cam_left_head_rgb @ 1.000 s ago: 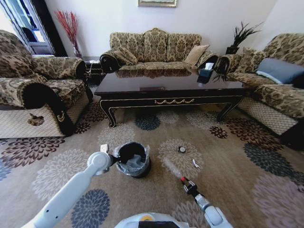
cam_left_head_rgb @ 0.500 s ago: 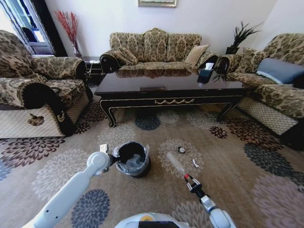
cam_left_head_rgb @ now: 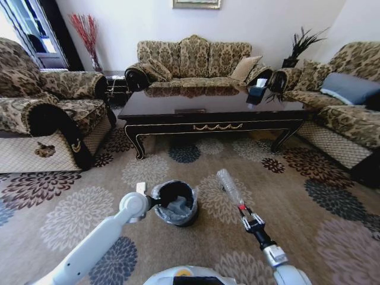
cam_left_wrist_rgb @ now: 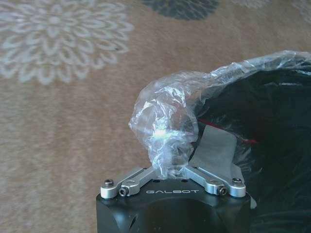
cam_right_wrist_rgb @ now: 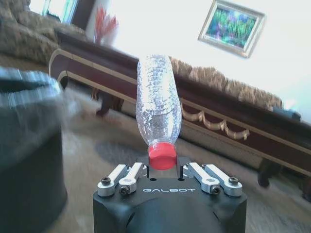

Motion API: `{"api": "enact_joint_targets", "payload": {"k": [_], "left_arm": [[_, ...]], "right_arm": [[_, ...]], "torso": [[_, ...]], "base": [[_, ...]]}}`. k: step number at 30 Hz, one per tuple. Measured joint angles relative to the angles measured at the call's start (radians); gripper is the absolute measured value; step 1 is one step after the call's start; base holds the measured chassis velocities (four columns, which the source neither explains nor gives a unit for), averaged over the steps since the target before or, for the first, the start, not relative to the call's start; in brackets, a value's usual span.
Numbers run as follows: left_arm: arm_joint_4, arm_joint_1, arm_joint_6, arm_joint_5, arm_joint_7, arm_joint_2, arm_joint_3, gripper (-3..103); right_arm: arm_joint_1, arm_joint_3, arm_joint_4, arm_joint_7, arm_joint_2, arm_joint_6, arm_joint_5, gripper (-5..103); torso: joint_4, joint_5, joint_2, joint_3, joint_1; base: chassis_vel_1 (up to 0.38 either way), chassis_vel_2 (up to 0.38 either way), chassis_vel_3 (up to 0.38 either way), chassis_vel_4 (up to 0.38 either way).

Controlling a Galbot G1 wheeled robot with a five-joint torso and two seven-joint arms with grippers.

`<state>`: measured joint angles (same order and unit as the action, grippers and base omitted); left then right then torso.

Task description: Move to the front of the table and pick up the trash from the floor, then place it into the trash bin.

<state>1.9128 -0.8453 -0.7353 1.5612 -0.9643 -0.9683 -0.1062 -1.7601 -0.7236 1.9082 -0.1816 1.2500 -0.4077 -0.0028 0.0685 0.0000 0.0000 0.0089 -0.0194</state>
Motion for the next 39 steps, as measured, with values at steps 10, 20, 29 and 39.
{"api": "enact_joint_targets", "payload": {"k": [10,20,29,39], "left_arm": [[-0.067,0.115,0.0,0.01,-0.03,-0.074,-0.158,0],[-0.086,0.185,0.0,0.057,-0.077,-0.125,-0.235,0],[-0.049,0.184,0.0,0.074,-0.088,-0.117,-0.243,0],[-0.027,0.158,0.0,0.078,-0.088,-0.098,-0.208,0]], "right_arm": [[-0.073,0.125,0.227,0.006,0.021,0.037,-0.013,27],[-0.097,0.229,0.245,0.006,0.031,0.032,-0.082,27],[-0.075,0.26,0.18,0.004,0.03,0.028,-0.121,27],[-0.05,0.255,0.115,0.006,0.028,0.015,-0.126,24]], "torso": [[-0.0001,0.0,0.0,0.0,0.0],[0.0,0.0001,0.0,0.0,0.0],[-0.0001,0.0001,0.0,0.0,0.0],[-0.0001,0.0,0.0,0.0,0.0]], "base": [[0.0,0.0,0.0,0.0],[0.0,0.0,0.0,0.0],[0.0,0.0,0.0,0.0],[0.0,0.0,0.0,0.0]]}}
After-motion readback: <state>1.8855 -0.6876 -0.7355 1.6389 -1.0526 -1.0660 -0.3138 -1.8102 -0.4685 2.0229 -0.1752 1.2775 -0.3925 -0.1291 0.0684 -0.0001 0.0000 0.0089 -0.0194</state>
